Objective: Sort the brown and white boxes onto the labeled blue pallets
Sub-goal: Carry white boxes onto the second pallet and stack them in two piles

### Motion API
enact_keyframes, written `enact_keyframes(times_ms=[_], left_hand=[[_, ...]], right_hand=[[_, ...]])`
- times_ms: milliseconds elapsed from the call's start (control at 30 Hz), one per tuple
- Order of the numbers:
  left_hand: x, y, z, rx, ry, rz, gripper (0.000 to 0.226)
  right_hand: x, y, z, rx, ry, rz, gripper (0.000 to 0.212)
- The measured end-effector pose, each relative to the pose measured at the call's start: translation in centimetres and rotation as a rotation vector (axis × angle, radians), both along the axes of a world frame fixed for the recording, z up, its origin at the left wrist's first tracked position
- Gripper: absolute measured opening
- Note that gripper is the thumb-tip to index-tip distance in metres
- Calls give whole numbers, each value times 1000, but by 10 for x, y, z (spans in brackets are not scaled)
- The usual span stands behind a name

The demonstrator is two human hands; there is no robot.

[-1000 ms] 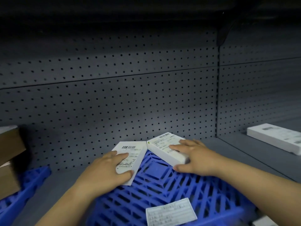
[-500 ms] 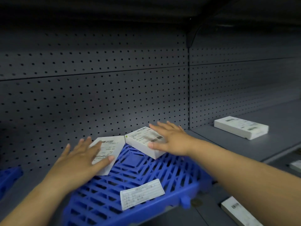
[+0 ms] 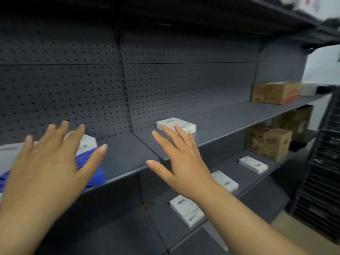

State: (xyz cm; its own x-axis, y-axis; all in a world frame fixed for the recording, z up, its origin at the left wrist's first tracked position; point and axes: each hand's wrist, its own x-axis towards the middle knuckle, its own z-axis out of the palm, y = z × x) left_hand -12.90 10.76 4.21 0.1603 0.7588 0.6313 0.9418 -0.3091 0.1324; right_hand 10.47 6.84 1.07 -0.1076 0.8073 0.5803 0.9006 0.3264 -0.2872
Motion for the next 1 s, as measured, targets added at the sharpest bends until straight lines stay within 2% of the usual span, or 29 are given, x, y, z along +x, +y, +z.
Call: enact_keyframes(times_ms=[133, 267, 467, 767, 1000], left_hand=[[106, -43, -19, -42, 69, -11, 91], [201, -77, -42, -74, 114, -114, 86], [317, -82, -80, -128, 158, -229, 85], [465, -28, -144, -207, 219, -257, 77], [574, 51, -199, -318, 195, -139, 78]], right_hand=[[98, -56, -17, 33, -68, -143, 75], [188, -100, -32, -45, -104, -315, 75], [296, -121, -64, -106, -71, -487, 74], [442, -69, -122, -141, -52, -531, 76], [570, 14, -165, -172, -72, -487, 78]])
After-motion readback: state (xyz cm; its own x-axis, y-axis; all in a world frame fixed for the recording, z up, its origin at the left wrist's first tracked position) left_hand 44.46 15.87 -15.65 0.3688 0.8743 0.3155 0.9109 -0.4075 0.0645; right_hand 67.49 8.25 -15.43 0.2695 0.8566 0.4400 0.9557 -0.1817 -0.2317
